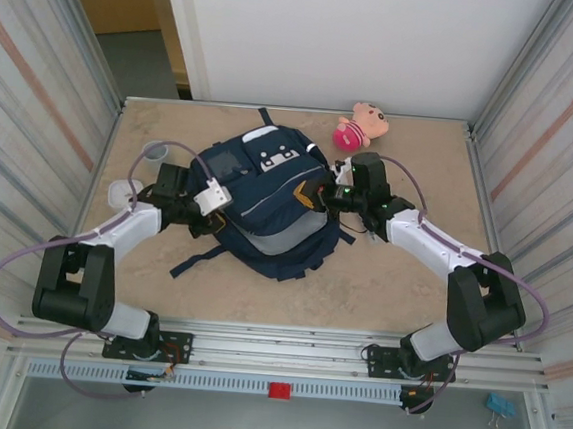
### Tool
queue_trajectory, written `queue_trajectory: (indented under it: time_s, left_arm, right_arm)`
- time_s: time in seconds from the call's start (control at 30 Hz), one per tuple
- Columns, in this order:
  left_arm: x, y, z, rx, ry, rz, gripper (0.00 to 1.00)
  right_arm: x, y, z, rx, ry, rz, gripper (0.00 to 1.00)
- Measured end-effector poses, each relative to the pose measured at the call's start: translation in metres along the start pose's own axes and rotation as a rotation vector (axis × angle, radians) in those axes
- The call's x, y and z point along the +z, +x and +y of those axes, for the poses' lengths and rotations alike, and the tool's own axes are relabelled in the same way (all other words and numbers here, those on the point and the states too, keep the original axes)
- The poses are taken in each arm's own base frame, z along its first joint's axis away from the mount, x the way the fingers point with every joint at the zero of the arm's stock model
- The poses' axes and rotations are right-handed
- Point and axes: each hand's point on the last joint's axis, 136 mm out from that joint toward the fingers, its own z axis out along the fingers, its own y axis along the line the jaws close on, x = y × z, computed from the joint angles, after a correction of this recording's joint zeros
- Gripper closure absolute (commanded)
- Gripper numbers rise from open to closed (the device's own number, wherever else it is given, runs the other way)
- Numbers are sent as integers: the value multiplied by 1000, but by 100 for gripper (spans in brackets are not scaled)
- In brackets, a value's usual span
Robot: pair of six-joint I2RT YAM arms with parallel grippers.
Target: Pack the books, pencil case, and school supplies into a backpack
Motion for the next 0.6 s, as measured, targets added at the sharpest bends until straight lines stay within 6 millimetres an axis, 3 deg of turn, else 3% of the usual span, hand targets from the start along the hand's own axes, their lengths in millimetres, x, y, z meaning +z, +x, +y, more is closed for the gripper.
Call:
queue_trajectory:
  time_s: [0.23, 0.6]
  left_arm:
    - [0, -6, -22, -23, 61, -4, 89]
    - [-14, 4, -7, -136, 98, -42, 83]
  right_arm:
    - [0, 0, -6, 6, 6, -3, 100]
    - [-2, 8, -1, 0, -19, 44, 100]
